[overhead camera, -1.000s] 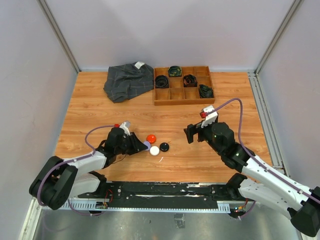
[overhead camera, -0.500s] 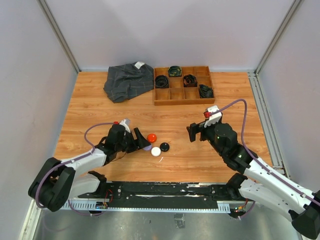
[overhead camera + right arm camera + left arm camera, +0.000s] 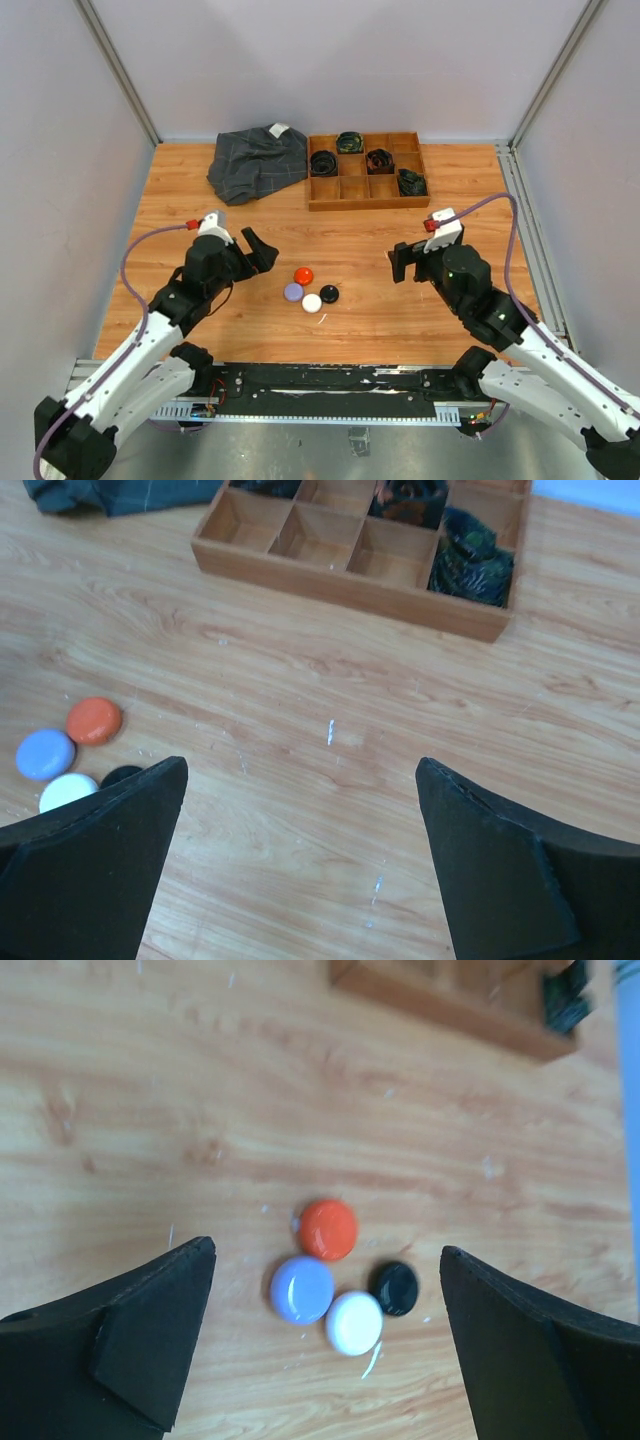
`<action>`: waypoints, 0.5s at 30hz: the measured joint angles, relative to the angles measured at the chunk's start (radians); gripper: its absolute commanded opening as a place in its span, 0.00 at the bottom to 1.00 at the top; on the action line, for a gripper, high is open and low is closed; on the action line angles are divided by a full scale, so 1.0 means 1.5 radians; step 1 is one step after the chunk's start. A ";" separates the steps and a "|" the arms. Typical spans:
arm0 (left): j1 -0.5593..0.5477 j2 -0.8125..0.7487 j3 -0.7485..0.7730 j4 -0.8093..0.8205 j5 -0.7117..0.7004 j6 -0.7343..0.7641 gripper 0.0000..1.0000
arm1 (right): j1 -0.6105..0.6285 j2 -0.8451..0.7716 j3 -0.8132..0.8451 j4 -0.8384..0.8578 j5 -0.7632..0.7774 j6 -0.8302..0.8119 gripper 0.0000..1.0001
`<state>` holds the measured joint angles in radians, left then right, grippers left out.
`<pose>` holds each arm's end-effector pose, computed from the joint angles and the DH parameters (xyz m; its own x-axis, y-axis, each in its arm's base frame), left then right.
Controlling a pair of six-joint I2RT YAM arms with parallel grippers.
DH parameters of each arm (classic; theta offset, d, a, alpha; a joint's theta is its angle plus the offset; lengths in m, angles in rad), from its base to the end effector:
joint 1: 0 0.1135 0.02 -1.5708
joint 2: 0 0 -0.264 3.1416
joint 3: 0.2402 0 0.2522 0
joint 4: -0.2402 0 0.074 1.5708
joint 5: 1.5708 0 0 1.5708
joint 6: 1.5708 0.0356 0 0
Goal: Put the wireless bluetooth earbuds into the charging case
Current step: Place the charging case at the center of the board, then reset both arms
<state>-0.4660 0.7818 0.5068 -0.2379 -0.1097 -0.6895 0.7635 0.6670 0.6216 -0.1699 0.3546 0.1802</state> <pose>0.1626 -0.0774 0.2371 -0.5681 -0.4220 -0.7065 0.0000 0.8585 -0.5128 0.1277 0.1051 0.3027 -0.2241 0.0181 -0.9744 -0.3692 0.9237 0.1021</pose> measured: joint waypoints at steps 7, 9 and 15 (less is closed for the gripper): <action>0.000 -0.087 0.131 -0.081 -0.085 0.064 0.99 | 0.000 -0.060 0.064 -0.080 0.056 0.002 0.99; 0.000 -0.091 0.174 -0.097 -0.112 0.090 0.99 | 0.000 -0.078 0.064 -0.093 0.073 0.001 0.98; 0.000 -0.098 0.216 -0.103 -0.167 0.175 0.99 | 0.000 -0.084 0.064 -0.111 0.111 -0.009 0.99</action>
<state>-0.4660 0.6346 0.8310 -0.3923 -0.3603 -0.4274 0.7635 0.5415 0.7170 -0.3370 0.5209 0.1673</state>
